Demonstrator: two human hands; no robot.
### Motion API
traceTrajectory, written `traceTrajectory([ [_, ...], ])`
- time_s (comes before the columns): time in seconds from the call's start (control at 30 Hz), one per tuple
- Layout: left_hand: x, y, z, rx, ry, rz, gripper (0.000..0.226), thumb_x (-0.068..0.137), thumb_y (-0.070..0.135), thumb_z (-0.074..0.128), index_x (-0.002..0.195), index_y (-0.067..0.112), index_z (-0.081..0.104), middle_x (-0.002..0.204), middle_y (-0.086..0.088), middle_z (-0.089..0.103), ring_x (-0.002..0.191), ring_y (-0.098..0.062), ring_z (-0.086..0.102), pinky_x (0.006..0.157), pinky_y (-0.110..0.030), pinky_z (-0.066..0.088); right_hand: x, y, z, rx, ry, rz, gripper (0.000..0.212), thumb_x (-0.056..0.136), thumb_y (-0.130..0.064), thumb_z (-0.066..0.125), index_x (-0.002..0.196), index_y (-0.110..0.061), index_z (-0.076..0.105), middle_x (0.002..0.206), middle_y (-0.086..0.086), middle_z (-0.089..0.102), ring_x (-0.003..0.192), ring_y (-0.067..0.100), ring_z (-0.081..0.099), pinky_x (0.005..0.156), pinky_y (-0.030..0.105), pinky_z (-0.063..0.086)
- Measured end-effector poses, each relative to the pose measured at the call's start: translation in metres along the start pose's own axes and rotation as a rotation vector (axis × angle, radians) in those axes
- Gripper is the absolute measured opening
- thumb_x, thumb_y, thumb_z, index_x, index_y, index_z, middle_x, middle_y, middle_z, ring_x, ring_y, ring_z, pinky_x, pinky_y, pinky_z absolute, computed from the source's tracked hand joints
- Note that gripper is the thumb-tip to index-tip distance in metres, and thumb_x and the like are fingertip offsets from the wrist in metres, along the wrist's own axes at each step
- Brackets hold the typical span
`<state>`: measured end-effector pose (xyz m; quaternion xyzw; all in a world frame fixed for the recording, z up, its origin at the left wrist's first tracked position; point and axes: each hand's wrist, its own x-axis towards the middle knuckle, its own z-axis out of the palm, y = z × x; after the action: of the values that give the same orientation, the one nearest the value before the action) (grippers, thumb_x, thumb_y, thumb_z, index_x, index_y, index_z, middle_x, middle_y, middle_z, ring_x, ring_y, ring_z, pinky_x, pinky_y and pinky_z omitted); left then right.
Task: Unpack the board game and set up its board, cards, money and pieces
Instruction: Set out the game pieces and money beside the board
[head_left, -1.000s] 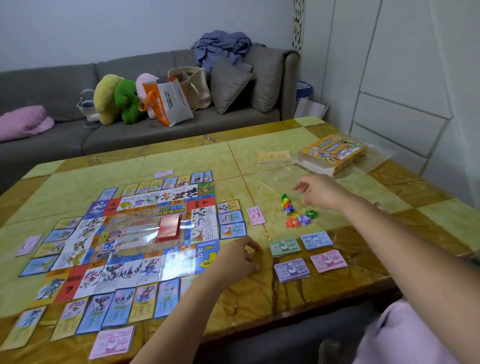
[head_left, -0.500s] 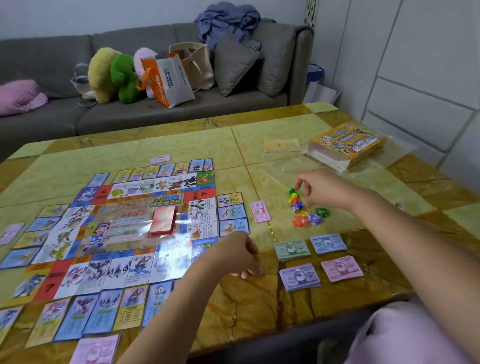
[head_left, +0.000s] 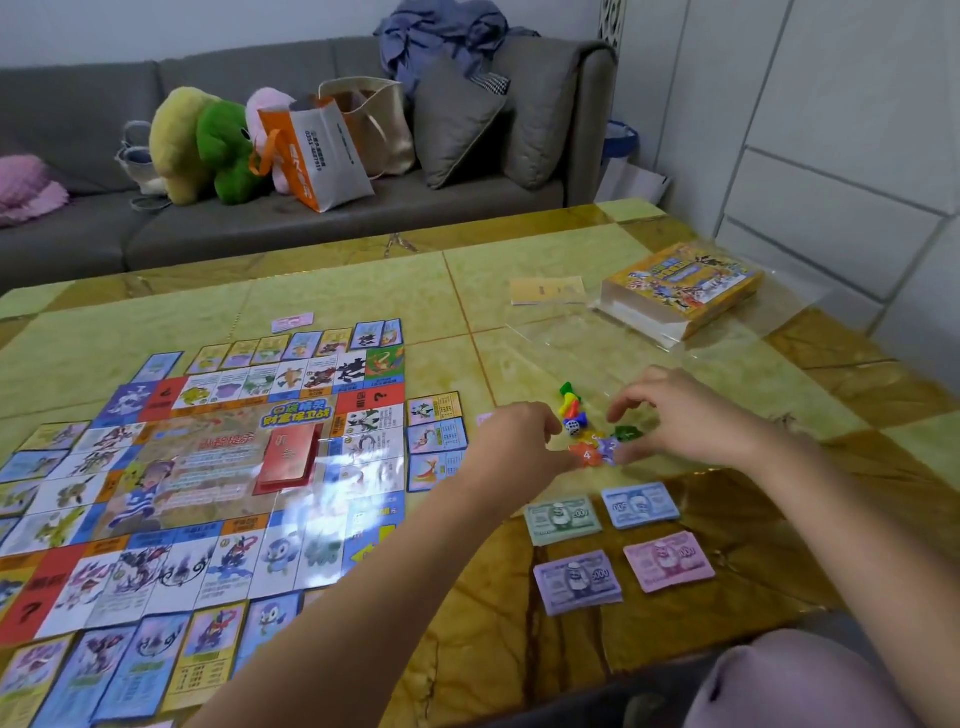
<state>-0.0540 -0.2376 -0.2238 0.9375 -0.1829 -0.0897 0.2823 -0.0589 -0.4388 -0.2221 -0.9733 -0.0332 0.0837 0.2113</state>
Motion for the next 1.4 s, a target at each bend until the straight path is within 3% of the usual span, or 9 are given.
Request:
traceTrajectory([
  [0.1, 0.009, 0.007, 0.014, 0.045, -0.024, -0.037, 0.047, 0.078, 0.042, 0.074, 0.114, 0.015, 0.061, 0.108, -0.002, 0.061, 0.094, -0.019, 0.058, 0.077, -0.032, 0.05, 0.0, 0.01, 0.0, 0.098, -0.029, -0.022, 0.037, 0.07, -0.043, 0.079, 0.104, -0.041, 0.063, 0.118, -0.008, 0.047, 0.12, 0.011, 0.036, 0.103, 0.036, 0.033],
  [0.27, 0.012, 0.011, 0.024, 0.119, -0.027, -0.03, 0.046, 0.077, 0.043, 0.074, 0.109, 0.013, 0.06, 0.107, -0.005, 0.057, 0.094, -0.021, 0.056, 0.077, -0.032, 0.048, 0.002, 0.024, 0.0, 0.113, -0.054, -0.04, 0.032, 0.081, -0.025, 0.074, 0.106, -0.041, 0.063, 0.115, -0.01, 0.048, 0.114, 0.009, 0.046, 0.102, 0.03, 0.035],
  [0.57, 0.012, 0.014, 0.029, 0.133, 0.028, -0.02, 0.033, 0.09, 0.041, 0.059, 0.113, 0.018, 0.059, 0.11, -0.006, 0.054, 0.098, -0.024, 0.056, 0.083, -0.036, 0.051, 0.0, 0.028, 0.007, 0.106, 0.022, -0.101, 0.02, 0.082, -0.028, 0.072, 0.098, -0.037, 0.066, 0.106, -0.012, 0.048, 0.107, 0.008, 0.046, 0.094, 0.028, 0.036],
  [0.87, 0.011, 0.007, 0.026, 0.175, -0.001, -0.069, 0.034, 0.089, 0.044, 0.059, 0.11, 0.016, 0.058, 0.108, -0.006, 0.053, 0.095, -0.023, 0.056, 0.08, -0.036, 0.052, -0.01, 0.039, 0.004, 0.091, 0.052, -0.044, 0.018, 0.081, -0.029, 0.073, 0.091, -0.04, 0.062, 0.108, -0.008, 0.05, 0.107, 0.011, 0.049, 0.088, 0.031, 0.039],
  [0.97, 0.011, 0.004, 0.026, 0.187, -0.009, -0.095, 0.037, 0.089, 0.044, 0.06, 0.11, 0.013, 0.057, 0.109, -0.007, 0.053, 0.096, -0.026, 0.057, 0.083, -0.04, 0.053, -0.011, 0.038, 0.003, 0.077, 0.05, 0.004, 0.02, 0.078, -0.034, 0.075, 0.093, -0.037, 0.062, 0.11, -0.008, 0.049, 0.11, 0.014, 0.048, 0.093, 0.033, 0.04],
  [1.07, 0.011, 0.003, 0.029, 0.151, -0.006, -0.117, 0.043, 0.085, 0.049, 0.062, 0.111, 0.015, 0.055, 0.111, -0.006, 0.052, 0.098, -0.025, 0.056, 0.084, -0.039, 0.052, -0.01, 0.023, 0.011, 0.129, 0.087, -0.013, 0.037, 0.071, -0.051, 0.073, 0.1, -0.032, 0.059, 0.113, -0.008, 0.049, 0.111, 0.011, 0.046, 0.095, 0.03, 0.04],
  [1.2, 0.011, 0.008, 0.033, 0.142, 0.011, -0.1, 0.056, 0.083, 0.058, 0.059, 0.116, 0.014, 0.053, 0.112, -0.007, 0.052, 0.102, -0.026, 0.054, 0.083, -0.038, 0.05, -0.007, 0.005, 0.025, 0.02, 0.129, -0.006, 0.046, 0.071, -0.061, 0.065, 0.102, -0.027, 0.058, 0.112, -0.01, 0.043, 0.12, 0.015, 0.036, 0.104, 0.04, 0.034],
  [1.4, 0.016, 0.01, 0.035, 0.132, 0.044, -0.116, 0.032, 0.088, 0.033, 0.057, 0.112, 0.012, 0.055, 0.111, -0.009, 0.053, 0.097, -0.028, 0.056, 0.081, -0.038, 0.051, -0.007, 0.007, 0.027, -0.031, 0.158, -0.013, 0.025, 0.076, -0.053, 0.069, 0.087, -0.033, 0.058, 0.12, -0.008, 0.043, 0.122, 0.017, 0.033, 0.103, 0.04, 0.028],
])
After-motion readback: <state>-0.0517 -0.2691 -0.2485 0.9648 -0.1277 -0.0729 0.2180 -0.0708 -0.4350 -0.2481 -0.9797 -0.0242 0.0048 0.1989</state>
